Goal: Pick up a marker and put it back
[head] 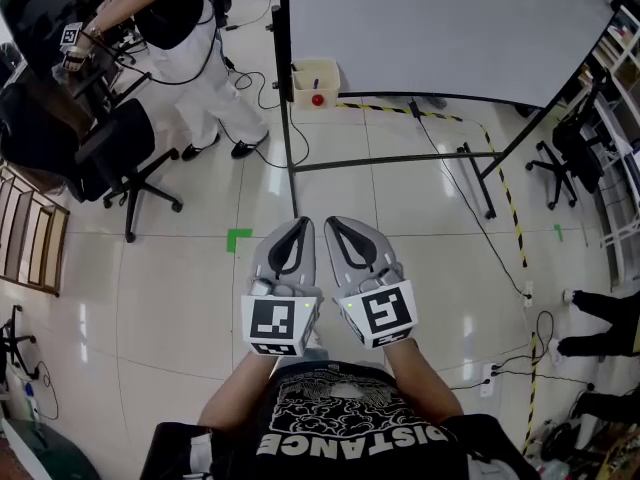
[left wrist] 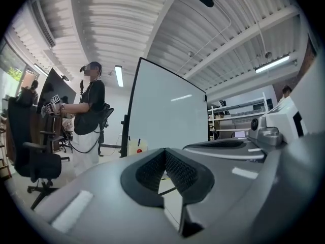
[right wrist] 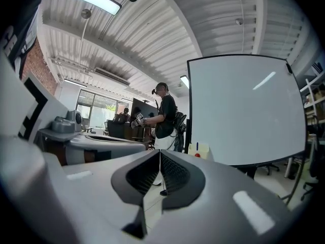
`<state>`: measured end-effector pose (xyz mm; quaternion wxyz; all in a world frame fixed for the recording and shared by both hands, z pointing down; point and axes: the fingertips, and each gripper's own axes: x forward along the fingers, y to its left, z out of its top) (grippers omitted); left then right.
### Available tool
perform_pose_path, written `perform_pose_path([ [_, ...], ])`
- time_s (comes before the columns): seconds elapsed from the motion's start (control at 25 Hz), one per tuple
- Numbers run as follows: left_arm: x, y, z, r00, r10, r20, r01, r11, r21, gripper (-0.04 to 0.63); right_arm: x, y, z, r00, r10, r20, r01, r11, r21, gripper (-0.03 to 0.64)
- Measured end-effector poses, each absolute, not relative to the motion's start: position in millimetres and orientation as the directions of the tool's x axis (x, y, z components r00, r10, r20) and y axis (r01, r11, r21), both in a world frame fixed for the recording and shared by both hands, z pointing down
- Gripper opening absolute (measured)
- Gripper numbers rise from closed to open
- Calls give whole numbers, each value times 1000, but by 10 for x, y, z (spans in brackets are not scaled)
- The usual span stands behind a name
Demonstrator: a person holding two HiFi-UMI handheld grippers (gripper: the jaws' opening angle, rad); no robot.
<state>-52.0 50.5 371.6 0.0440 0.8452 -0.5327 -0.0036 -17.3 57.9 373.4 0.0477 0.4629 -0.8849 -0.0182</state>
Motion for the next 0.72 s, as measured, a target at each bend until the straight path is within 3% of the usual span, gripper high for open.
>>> perform_pose_path([
  [0.72, -620, -105, 3723, 470, -882, 19, -882, -468, 60, 6, -292, -48, 3711, -545, -837, 49, -834, 547, 71, 0],
])
